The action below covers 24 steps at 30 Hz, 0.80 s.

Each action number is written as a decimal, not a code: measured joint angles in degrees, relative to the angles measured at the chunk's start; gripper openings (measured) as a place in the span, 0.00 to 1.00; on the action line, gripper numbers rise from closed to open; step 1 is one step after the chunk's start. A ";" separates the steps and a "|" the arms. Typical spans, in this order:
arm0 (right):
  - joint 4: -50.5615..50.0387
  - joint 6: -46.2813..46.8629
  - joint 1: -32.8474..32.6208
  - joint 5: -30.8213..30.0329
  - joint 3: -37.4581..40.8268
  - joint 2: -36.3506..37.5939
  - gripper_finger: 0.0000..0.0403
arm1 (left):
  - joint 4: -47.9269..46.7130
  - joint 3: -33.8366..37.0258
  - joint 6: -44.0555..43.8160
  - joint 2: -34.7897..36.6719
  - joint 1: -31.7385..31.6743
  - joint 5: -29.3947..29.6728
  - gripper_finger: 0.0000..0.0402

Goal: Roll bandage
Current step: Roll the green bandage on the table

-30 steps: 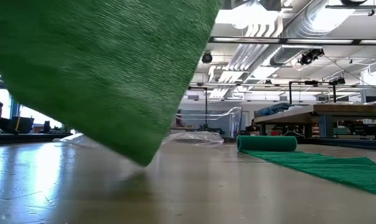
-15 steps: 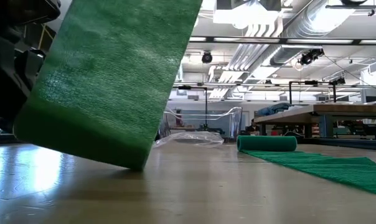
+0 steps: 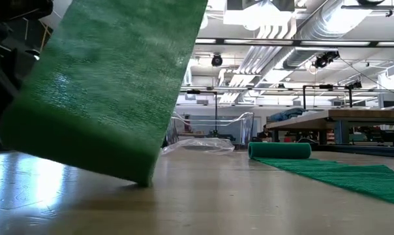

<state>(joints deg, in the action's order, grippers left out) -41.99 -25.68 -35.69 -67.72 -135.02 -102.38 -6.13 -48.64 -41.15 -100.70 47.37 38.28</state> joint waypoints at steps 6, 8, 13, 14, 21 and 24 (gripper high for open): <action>3.73 -2.32 -3.61 2.23 0.00 0.64 0.00 | -0.40 0.07 -3.01 0.36 0.26 12.23 0.01; 3.66 -2.32 -5.74 4.09 0.00 0.40 0.00 | -0.90 0.07 -4.56 0.59 0.41 16.55 0.01; 3.69 3.11 -11.05 11.43 0.00 0.32 0.00 | -6.21 0.07 -14.37 0.60 0.44 22.34 0.01; 3.68 5.19 -12.19 13.50 0.00 0.32 0.00 | -8.29 0.07 -17.71 0.60 0.46 23.86 0.01; 1.74 18.82 -20.47 36.95 2.27 0.15 0.00 | -28.31 0.11 -46.20 2.91 3.21 36.19 0.01; 2.37 21.70 -23.78 42.47 5.91 0.08 0.00 | -37.69 0.11 -57.46 4.83 4.52 39.79 0.01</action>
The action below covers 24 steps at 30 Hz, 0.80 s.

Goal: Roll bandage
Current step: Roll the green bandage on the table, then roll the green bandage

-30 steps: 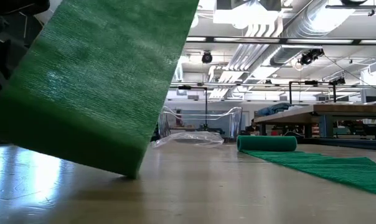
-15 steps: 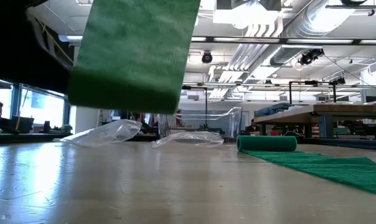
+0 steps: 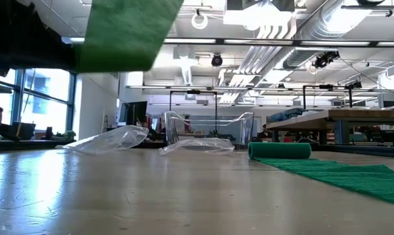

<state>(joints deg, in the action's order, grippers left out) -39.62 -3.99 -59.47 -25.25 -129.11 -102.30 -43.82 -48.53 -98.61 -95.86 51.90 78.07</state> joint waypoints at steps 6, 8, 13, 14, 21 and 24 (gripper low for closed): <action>6.02 3.86 -5.61 1.27 7.20 -0.09 0.00 | -11.35 0.00 -10.05 2.99 0.68 -0.06 0.01; 9.53 3.47 -7.03 0.46 9.00 -0.09 0.00 | -12.82 0.00 -10.40 3.62 0.68 -0.68 0.01; 11.56 0.48 -9.83 -8.14 10.03 -0.09 0.00 | -12.87 0.00 -7.59 4.59 0.59 -1.12 0.01; 11.53 0.27 -10.03 -10.13 10.03 -0.09 0.00 | -12.81 -0.08 -6.90 4.64 0.59 -1.38 0.01; -1.17 10.30 -5.90 -11.76 10.03 -0.19 0.00 | -12.58 -8.50 12.35 4.64 -0.56 -7.46 0.01; -8.87 18.12 -3.13 -11.61 10.03 -1.15 0.00 | -11.16 -14.39 25.16 4.64 -1.41 -9.55 0.01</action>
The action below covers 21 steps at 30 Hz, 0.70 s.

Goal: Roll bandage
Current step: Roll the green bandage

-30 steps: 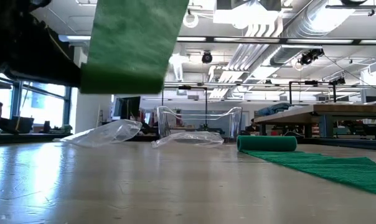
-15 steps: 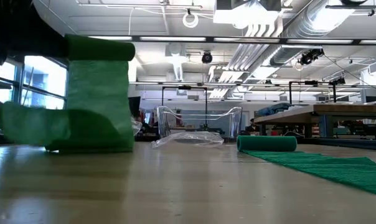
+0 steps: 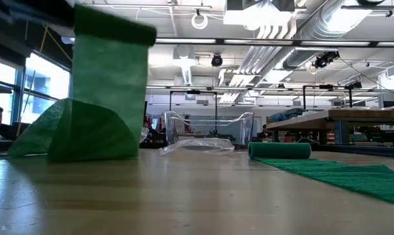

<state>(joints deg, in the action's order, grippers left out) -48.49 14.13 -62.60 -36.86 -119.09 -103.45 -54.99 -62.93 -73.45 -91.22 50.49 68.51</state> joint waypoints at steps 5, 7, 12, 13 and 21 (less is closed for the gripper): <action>-6.11 6.54 2.39 0.20 0.01 -1.90 0.01 | 6.57 -9.08 23.41 0.00 -0.30 -1.65 0.01; -7.64 8.21 2.34 0.19 -0.02 -2.47 0.03 | 10.82 -11.95 32.69 0.00 -0.13 -2.07 0.01; -12.60 13.85 0.77 -3.27 0.00 -3.74 0.10 | 23.39 -18.35 52.56 -0.02 -0.14 -2.01 0.01; -13.36 15.26 0.31 -4.14 0.00 -3.79 0.12 | 26.20 -19.19 56.32 -0.02 -0.14 -1.99 0.01; -16.85 19.52 -2.50 -9.86 -0.02 -3.87 0.24 | 41.38 -28.28 80.60 -1.51 0.29 -0.29 0.01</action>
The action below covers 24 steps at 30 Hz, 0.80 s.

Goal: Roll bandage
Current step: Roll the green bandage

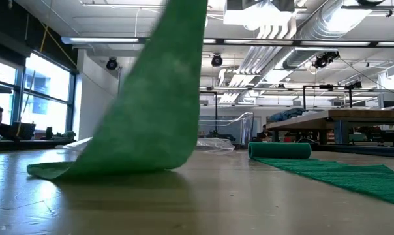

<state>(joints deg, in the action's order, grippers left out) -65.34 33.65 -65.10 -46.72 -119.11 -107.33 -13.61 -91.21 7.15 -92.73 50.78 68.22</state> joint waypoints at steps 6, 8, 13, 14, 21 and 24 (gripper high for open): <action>-0.39 -0.21 0.20 -0.35 0.00 -0.02 0.28 | -0.61 -15.17 13.97 -5.51 0.90 7.71 0.01; -0.47 -0.49 0.29 -0.35 0.00 0.00 0.29 | -1.17 -19.85 19.03 -7.36 1.14 12.24 0.00; -0.94 -0.61 0.61 0.05 0.00 -0.02 0.29 | -0.43 -29.52 25.68 -8.96 0.60 18.21 0.00; -1.02 -0.65 0.71 0.04 0.00 -0.02 0.29 | -0.09 -30.82 26.78 -8.94 0.19 18.93 0.00; -1.67 -0.66 1.38 0.12 0.00 -0.19 0.29 | -3.22 -32.90 25.65 -7.87 -1.83 21.20 0.00; -1.93 -0.74 1.74 0.69 -0.02 -1.18 0.29 | -14.22 -33.01 12.99 -7.24 -1.68 18.59 0.00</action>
<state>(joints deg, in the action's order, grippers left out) -67.27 32.91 -63.36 -46.03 -119.13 -108.51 -27.83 -124.22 20.15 -99.97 49.10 86.81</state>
